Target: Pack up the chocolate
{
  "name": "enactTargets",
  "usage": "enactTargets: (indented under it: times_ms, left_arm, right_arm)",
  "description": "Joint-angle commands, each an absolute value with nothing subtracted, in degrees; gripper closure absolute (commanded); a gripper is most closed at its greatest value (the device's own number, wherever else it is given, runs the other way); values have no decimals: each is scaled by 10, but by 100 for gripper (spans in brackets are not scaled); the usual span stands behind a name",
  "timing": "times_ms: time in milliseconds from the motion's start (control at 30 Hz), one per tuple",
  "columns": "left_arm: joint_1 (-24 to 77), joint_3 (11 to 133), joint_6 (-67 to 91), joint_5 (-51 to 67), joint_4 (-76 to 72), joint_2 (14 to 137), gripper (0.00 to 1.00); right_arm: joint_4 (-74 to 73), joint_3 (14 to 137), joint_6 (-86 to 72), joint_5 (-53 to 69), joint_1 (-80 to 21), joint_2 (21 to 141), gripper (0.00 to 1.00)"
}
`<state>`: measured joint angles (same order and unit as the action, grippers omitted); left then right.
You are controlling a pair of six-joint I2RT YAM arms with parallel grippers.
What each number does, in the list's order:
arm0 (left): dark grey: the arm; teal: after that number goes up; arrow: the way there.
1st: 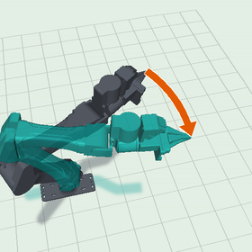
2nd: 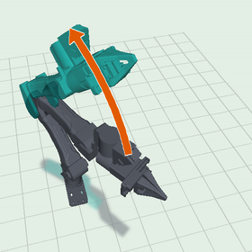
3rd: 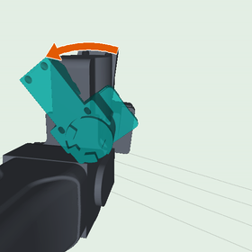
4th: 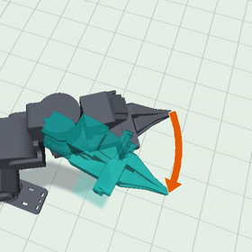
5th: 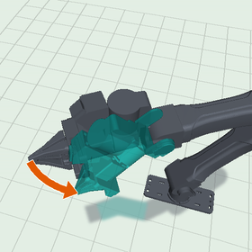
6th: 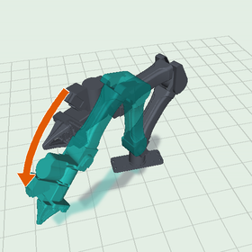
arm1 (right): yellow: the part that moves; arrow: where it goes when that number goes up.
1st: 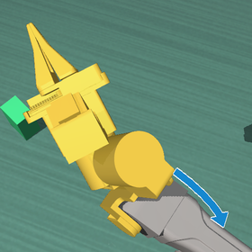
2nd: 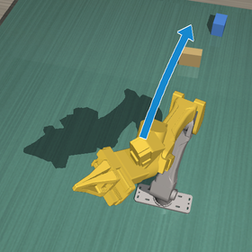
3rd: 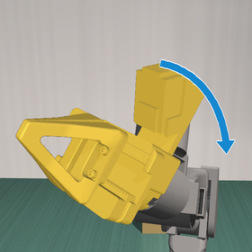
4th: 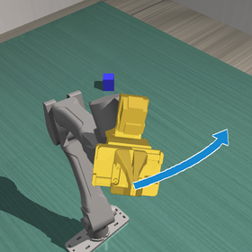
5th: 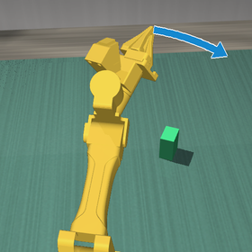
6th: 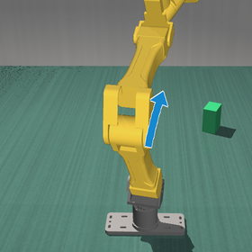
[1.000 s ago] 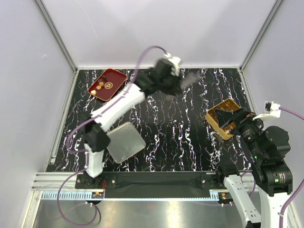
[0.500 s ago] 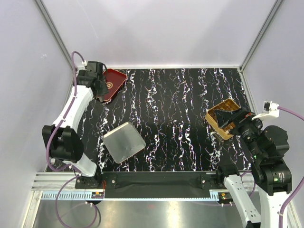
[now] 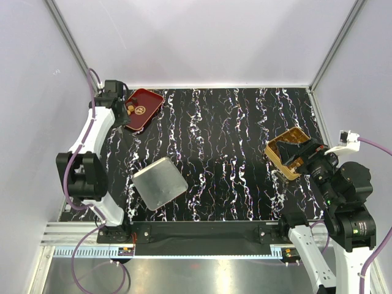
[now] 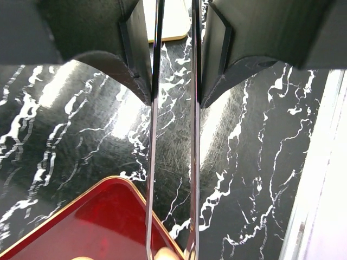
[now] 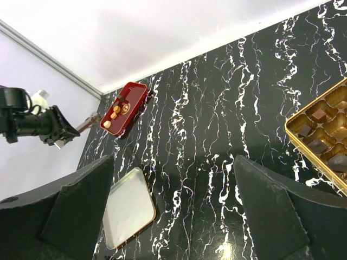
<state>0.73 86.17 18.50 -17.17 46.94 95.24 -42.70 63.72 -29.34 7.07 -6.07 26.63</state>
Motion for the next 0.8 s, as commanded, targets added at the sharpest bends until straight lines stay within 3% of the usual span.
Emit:
enactTargets:
  times_ms: [0, 767]
  left_arm:
    - [4, 887, 169, -185, 444, 967, 59]
    - [0, 914, 151, -168, 439, 1037, 61]
  right_arm:
    - [-407, 642, -279, 68, -64, 266, 0]
    - [-407, 643, -270, 55, -65, 270, 0]
